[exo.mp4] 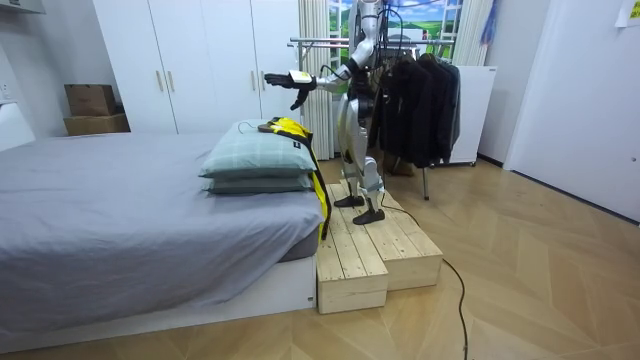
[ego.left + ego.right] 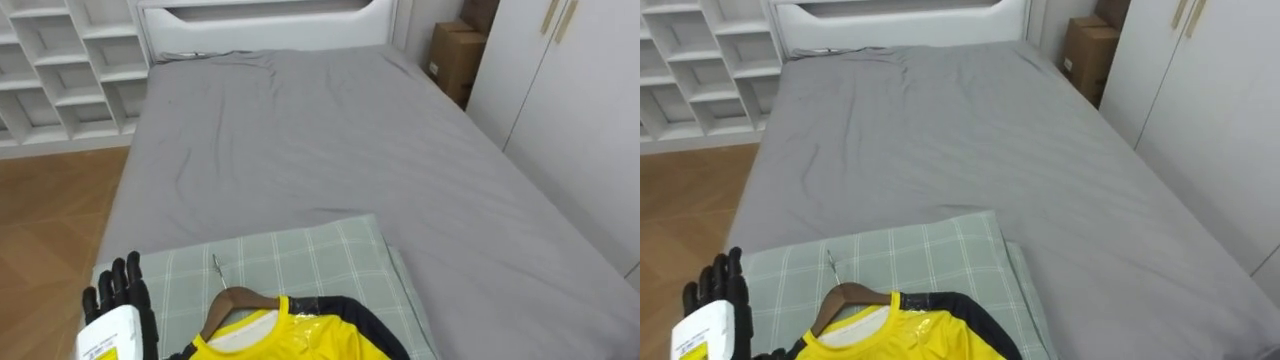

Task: Hang clothes

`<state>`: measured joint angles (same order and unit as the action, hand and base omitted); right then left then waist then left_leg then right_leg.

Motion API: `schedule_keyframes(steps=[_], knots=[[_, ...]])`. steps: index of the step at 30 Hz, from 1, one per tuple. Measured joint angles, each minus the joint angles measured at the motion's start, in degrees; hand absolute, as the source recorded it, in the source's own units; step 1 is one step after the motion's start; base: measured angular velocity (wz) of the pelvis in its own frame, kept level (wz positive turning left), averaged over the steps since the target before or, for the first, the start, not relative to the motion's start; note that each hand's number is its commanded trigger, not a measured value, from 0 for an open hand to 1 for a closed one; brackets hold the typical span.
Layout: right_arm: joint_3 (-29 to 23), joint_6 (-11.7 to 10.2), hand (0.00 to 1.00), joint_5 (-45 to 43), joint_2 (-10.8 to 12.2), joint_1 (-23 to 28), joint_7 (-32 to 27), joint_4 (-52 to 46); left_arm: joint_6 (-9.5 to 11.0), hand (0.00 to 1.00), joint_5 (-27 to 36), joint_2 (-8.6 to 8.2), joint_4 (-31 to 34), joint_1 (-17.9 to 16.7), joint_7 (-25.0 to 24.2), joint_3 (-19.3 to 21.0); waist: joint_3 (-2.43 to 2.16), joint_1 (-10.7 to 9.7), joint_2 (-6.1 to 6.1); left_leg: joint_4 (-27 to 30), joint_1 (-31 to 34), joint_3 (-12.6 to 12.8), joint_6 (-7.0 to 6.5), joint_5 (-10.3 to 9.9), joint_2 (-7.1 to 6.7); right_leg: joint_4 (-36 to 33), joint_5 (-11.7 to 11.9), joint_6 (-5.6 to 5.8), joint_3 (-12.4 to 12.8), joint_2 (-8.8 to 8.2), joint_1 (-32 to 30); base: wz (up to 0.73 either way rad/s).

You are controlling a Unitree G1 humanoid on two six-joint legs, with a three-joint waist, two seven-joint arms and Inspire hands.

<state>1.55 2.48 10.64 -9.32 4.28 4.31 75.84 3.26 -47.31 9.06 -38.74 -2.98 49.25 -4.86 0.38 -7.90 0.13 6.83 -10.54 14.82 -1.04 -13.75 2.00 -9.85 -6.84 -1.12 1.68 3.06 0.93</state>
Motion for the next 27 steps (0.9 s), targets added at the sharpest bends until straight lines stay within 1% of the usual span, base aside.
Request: schedule_keyframes(steps=[4, 9, 13, 16, 17, 19, 22, 24, 27], knots=[[-0.01, 0.01, 0.00, -0.10, -0.01, -0.30, -0.07, 0.41, 0.03, 0.00, 0.00, 0.00, -0.01, 0.20, -0.98, -1.11, -0.02, -0.27, 0.09, 0.00, -0.02, 0.01, 0.00, 0.00, 0.03, 0.03, 0.00, 0.00, -0.01, 0.01, 0.07, 0.00], [-0.31, 0.06, 0.00, 0.00, -0.01, -0.40, -0.61, 0.40, 0.00, 0.00, 0.02, 0.00, -0.01, 0.20, -1.47, -1.30, -0.05, -1.58, 0.33, -0.01, 0.07, -0.02, 0.00, 0.00, 0.03, -0.05, 0.00, -0.01, -0.12, -0.02, 0.06, 0.00], [-0.59, 0.10, 0.00, -1.05, 0.00, -0.43, -1.19, 0.43, -0.11, 0.00, 0.02, 0.00, -0.04, 0.21, -1.47, -1.90, -0.07, -2.78, 0.17, 0.00, 0.06, 0.03, 0.00, 0.00, 0.01, -0.10, -0.02, -0.04, -0.05, -0.02, -0.06, 0.00], [-0.62, 0.25, 0.00, -2.01, 0.00, -0.34, -1.20, 0.53, -0.13, 0.00, 0.01, 0.00, -0.03, 0.22, -1.47, -1.90, -0.11, -3.01, -0.06, 0.00, 0.08, 0.15, 0.00, 0.00, 0.01, -0.09, -0.02, -0.04, 0.05, 0.00, -0.15, -0.01], [-0.62, 0.68, 0.00, -2.25, 0.00, -0.33, -1.22, 0.54, -0.16, 0.00, 0.02, 0.00, -0.03, 0.22, -1.48, -1.91, -0.16, -3.09, -0.19, -0.01, 0.11, 0.20, 0.00, 0.00, 0.01, -0.10, -0.02, -0.04, 0.07, 0.00, -0.22, 0.00], [-0.61, 1.35, 0.00, -2.27, 0.01, -0.33, -1.22, 0.73, -0.20, 0.00, 0.03, 0.00, -0.03, 0.27, -1.50, -1.92, -0.37, -3.12, -0.46, 0.00, 0.38, 0.32, 0.00, 0.00, 0.01, -0.19, -0.02, -0.04, 0.12, 0.00, -0.60, -0.03], [-0.55, 1.42, 0.00, -2.26, -0.01, -0.29, -1.30, 0.86, -0.39, 0.00, 0.17, 0.00, -0.03, 0.40, -1.86, -2.00, -0.40, -3.07, -0.55, 0.02, 0.76, 0.39, 0.00, 0.00, 0.00, -0.23, 0.02, -0.09, 0.18, -0.01, -1.03, -0.01], [-0.50, 2.11, 0.00, -2.25, -0.01, -0.31, -1.72, 1.00, -0.66, 0.00, 0.35, -0.02, -0.08, 0.49, -2.83, -2.11, -0.36, -3.06, -0.47, 0.02, 0.87, 0.39, 0.00, 0.00, 0.01, -0.16, 0.02, -0.09, 0.17, -0.02, -1.12, 0.00], [-0.46, 2.48, 0.00, -2.23, -0.01, -0.22, -1.76, 1.85, -1.09, 0.00, 0.33, -0.08, -0.10, 0.51, -3.99, -2.12, -0.32, -3.03, -0.38, 0.01, 0.91, 0.38, 0.00, 0.00, 0.07, -0.09, 0.02, -0.09, 0.18, 0.04, -1.08, 0.00]])
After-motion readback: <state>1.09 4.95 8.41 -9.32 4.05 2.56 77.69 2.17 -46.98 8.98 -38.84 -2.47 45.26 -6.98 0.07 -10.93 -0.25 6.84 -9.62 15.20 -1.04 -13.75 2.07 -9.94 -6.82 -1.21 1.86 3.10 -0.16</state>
